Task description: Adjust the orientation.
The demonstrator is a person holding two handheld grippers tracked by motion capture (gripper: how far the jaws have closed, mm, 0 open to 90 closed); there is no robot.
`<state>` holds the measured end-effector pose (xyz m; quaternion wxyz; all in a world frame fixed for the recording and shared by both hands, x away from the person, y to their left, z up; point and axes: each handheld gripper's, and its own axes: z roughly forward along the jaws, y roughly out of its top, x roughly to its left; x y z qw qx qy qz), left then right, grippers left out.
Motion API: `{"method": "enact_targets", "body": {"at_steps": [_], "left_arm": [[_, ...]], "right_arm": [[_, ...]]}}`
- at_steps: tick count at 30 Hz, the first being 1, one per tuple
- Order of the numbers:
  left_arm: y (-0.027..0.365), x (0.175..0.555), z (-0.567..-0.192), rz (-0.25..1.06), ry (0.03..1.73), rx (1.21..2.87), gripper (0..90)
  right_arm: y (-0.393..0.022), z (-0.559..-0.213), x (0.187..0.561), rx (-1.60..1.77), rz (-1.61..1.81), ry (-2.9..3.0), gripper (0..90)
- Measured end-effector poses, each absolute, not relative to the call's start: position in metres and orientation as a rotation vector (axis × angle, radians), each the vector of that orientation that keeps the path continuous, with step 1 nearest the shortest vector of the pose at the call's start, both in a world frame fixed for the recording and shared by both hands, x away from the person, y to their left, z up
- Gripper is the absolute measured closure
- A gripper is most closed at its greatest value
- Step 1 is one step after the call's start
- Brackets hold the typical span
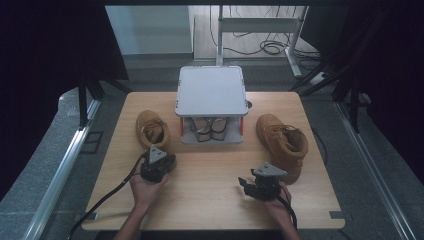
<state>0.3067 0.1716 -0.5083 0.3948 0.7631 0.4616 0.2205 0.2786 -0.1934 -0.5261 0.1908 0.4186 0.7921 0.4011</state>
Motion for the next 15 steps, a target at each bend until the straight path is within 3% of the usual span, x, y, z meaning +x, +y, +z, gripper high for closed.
{"method": "enact_targets", "body": {"at_steps": [15], "left_arm": [[0.190, 0.293, -0.508, 0.542, 1.209, 1.913, 89.8]], "right_arm": [[-0.195, -0.525, 0.278, 1.176, 1.127, 2.219, 41.1]]}}
